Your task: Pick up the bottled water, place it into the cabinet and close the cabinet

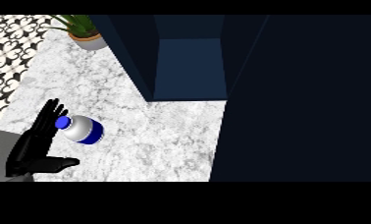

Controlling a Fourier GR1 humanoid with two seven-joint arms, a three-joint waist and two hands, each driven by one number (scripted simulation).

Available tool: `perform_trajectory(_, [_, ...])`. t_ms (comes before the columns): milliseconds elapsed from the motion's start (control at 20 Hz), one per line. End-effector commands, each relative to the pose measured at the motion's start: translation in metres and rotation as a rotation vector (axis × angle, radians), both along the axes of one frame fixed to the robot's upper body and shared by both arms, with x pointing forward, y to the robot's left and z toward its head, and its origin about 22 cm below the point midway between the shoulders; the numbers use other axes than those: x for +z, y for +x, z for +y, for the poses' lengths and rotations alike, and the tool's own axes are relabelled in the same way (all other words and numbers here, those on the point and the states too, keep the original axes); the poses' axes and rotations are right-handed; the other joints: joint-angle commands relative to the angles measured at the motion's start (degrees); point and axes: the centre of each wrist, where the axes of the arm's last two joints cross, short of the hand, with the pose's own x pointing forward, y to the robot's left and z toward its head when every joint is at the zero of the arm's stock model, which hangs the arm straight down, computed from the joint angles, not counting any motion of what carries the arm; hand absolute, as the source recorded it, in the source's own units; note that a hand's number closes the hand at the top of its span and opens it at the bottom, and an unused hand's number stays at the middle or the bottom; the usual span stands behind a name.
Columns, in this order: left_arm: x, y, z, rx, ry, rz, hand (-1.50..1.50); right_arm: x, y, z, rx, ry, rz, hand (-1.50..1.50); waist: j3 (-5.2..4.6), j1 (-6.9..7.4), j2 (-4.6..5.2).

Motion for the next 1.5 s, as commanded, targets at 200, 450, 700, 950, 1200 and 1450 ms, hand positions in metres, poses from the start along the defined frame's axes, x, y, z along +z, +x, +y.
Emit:
perform_trajectory(200, [-0.033, 0.009, 0.003, 0.021, -0.037, -0.003, -1.5, 0.009, -0.01, -0.005, -0.057, -0.035, -0.073, -1.5, -0.07, -0.37, 0.21])
perform_trajectory(450, [-0.049, 0.001, -0.003, 0.051, -0.041, -0.043, -1.5, 0.017, -0.021, -0.005, -0.066, -0.025, -0.073, -1.5, -0.13, -0.61, 0.16])
perform_trajectory(700, [-0.05, 0.015, -0.014, 0.085, -0.064, -0.114, -1.5, 0.016, -0.02, -0.012, -0.046, -0.041, -0.07, -1.5, -0.07, -0.58, 0.18])
perform_trajectory(950, [-0.05, 0.023, -0.018, 0.063, -0.093, -0.126, -1.5, 0.019, -0.011, -0.01, -0.079, -0.042, -0.074, -1.5, -0.07, -0.1, 0.18])
perform_trajectory(1200, [-0.056, 0.036, -0.05, -0.007, -0.138, -0.151, 1.5, 0.008, -0.013, -0.004, -0.034, -0.062, -0.079, -1.5, -0.08, -0.55, 0.18])
perform_trajectory(1450, [-0.038, 0.055, -0.046, -0.097, 0.074, -0.251, 1.5, 0.005, -0.005, -0.007, -0.035, -0.064, -0.067, -1.5, -0.04, -0.58, 0.22])
